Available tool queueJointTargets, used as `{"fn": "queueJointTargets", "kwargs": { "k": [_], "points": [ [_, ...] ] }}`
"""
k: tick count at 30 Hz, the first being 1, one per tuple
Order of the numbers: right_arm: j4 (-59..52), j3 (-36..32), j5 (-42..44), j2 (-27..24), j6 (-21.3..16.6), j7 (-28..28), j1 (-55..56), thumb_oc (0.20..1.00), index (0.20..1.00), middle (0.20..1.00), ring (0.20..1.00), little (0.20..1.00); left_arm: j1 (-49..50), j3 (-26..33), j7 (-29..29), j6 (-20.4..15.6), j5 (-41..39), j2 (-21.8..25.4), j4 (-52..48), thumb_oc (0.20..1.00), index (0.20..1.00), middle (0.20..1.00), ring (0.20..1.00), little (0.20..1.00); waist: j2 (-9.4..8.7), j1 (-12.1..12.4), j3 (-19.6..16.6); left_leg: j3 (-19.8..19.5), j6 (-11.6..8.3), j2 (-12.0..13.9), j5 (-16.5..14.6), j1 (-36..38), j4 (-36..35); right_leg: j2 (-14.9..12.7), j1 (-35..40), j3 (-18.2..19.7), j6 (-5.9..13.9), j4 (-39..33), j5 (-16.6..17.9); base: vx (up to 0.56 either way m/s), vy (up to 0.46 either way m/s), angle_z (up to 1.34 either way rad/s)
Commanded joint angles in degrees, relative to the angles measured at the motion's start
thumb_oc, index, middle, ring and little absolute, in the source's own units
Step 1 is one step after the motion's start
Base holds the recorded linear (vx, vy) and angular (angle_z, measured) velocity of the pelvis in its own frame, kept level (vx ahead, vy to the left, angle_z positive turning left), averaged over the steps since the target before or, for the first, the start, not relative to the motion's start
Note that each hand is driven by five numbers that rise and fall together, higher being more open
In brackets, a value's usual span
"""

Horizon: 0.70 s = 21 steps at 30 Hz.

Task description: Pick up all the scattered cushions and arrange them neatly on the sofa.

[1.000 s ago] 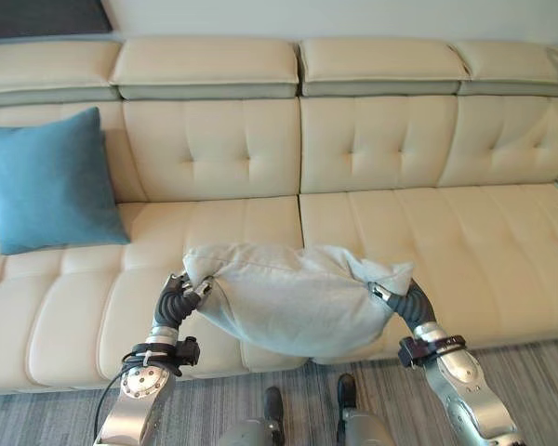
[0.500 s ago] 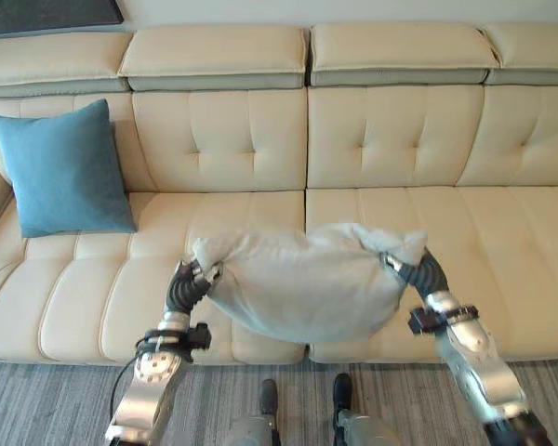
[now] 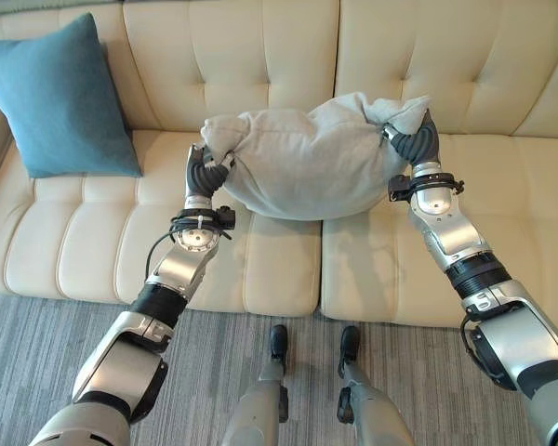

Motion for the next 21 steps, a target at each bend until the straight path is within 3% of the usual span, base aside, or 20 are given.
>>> {"fn": "queueJointTargets", "kwargs": {
  "k": [1, 2, 13, 14, 18, 21],
  "points": [
    [-3.4, 2.7, -1.8, -0.3, -5.2, -1.7, -8.9, 0.501, 0.501, 0.501, 0.501, 0.501, -9.4, -1.3, 0.9, -4.1, 2.2, 1.9, 1.4, 1.000, 1.000, 1.000, 1.000, 1.000, -2.25, 0.1, -0.4, -0.3, -3.85, 1.1, -6.0, 1.9, 2.4, -3.7, -1.9, 2.6, 5.74, 7.7, -8.6, 0.03, 0.016, 0.03],
    [-1.4, 2.3, -1.6, -1.0, -4.9, -3.2, -10.1, 1.000, 1.000, 1.000, 1.000, 1.000, -12.4, -2.5, 0.8, -3.5, 2.3, 3.1, 4.6, 1.000, 1.000, 1.000, 1.000, 1.000, -2.15, -0.2, 0.0, -0.4, -3.94, 1.0, -5.4, 1.4, 1.6, -3.6, -2.3, 2.7, 5.99, 7.3, -8.3, 0.04, 0.011, 0.03],
    [8.4, 3.4, 6.1, -11.0, -3.7, -2.6, -18.2, 1.000, 1.000, 1.000, 1.000, 1.000, -19.7, -2.7, -2.6, -3.7, -3.4, 16.1, 12.8, 1.000, 1.000, 1.000, 1.000, 1.000, -2.64, -0.2, -0.4, -0.3, -3.74, 0.4, -5.1, 1.2, 0.1, -3.6, -2.4, 3.8, 6.83, 4.8, -6.6, 0.02, 0.012, 0.01],
    [10.6, 3.5, 9.5, -13.8, -3.2, -1.8, -18.8, 1.000, 1.000, 1.000, 1.000, 1.000, -19.1, -1.1, -3.3, -4.0, -6.5, 18.7, 14.0, 1.000, 1.000, 1.000, 1.000, 1.000, -2.65, -0.1, -0.8, -0.3, -3.78, 0.2, -5.1, 1.7, -0.3, -3.7, -1.8, 3.9, 6.94, 4.2, -6.4, 0.02, 0.044, -0.01],
    [10.0, 3.0, 11.1, -16.0, -2.7, -0.7, -17.0, 1.000, 1.000, 1.000, 1.000, 1.000, -16.3, 1.3, -4.2, -4.1, -8.1, 20.8, 13.1, 1.000, 1.000, 1.000, 1.000, 1.000, -2.63, -0.1, -1.1, -0.1, -3.74, 0.0, -5.1, 2.7, -0.7, -3.8, -0.8, 3.8, 6.92, 3.9, -6.3, 0.00, 0.020, 0.00],
    [4.0, -2.2, 11.6, -16.9, -3.4, 0.3, -8.8, 1.000, 1.000, 1.000, 1.000, 1.000, -7.8, 5.7, -5.0, -4.6, -6.2, 21.0, 6.4, 1.000, 1.000, 1.000, 1.000, 1.000, -2.80, -0.2, -1.2, 0.1, -3.68, -0.1, -5.5, 3.8, -0.8, -3.9, 0.4, 3.8, 6.92, 3.4, -6.3, 0.02, 0.021, 0.00]
  ]
}}
